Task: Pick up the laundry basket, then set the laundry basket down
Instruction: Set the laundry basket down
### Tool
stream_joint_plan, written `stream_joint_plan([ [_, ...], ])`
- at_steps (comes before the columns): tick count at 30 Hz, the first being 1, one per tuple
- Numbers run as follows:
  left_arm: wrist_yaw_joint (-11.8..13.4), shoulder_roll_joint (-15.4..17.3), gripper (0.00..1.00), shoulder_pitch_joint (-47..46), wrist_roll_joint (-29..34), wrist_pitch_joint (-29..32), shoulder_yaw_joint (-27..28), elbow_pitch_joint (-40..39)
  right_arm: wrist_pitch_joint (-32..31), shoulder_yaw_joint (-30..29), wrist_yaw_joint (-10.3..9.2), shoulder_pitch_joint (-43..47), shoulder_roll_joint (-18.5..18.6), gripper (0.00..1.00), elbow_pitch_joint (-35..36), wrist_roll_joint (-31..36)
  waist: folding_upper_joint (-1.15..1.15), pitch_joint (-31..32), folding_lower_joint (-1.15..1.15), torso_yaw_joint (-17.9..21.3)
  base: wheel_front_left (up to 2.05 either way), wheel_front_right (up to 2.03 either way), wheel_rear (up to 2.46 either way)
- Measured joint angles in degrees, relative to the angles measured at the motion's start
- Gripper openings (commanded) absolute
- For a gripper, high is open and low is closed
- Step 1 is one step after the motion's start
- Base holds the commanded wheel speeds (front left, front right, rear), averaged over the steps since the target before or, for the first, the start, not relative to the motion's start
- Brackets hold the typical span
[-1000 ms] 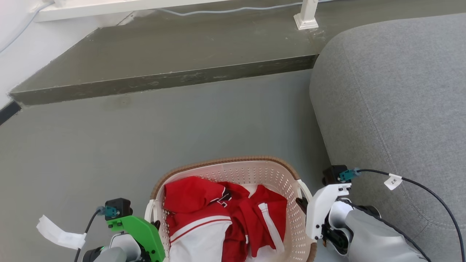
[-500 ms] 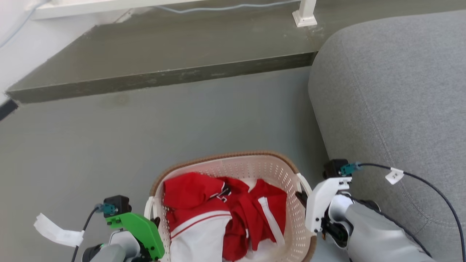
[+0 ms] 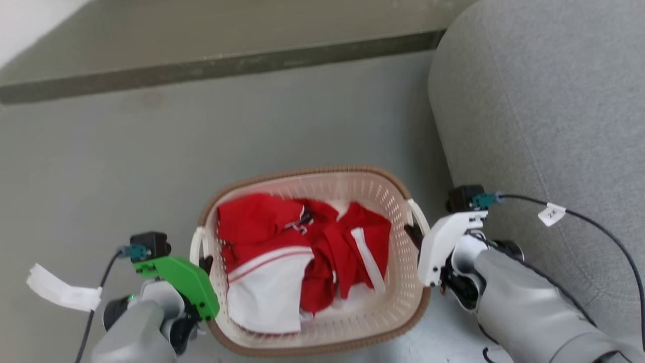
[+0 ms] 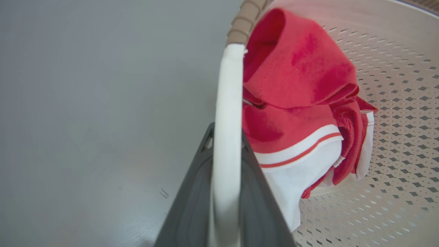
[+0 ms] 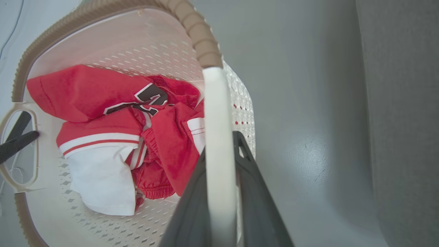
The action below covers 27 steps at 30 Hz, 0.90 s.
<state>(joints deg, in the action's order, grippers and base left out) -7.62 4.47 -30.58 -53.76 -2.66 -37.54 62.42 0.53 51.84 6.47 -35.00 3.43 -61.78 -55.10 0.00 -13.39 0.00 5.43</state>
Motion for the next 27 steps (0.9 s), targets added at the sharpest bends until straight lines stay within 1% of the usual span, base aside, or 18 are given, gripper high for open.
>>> stream_joint_plan([
  [17,0.0,2.0,0.00,-7.5,0.1,-3.5,-0.3,-1.9,6.0,-0.1,0.01,-7.1,0.0,0.00,0.8,0.0,0.00,-11.8,0.00,0.8,0.00,0.00,0.00],
  [20,0.0,2.4,0.00,-9.4,0.2,-5.0,0.1,-2.0,7.3,0.0,0.01,-8.8,-0.1,0.00,0.8,0.2,0.00,-14.9,0.00,0.9,0.00,0.00,0.00],
  [27,0.0,3.0,0.00,-13.2,0.4,-5.6,0.1,-2.3,9.9,-0.2,0.01,-12.8,-0.2,0.00,0.7,0.7,0.00,-20.4,0.01,1.0,0.00,0.00,0.00],
])
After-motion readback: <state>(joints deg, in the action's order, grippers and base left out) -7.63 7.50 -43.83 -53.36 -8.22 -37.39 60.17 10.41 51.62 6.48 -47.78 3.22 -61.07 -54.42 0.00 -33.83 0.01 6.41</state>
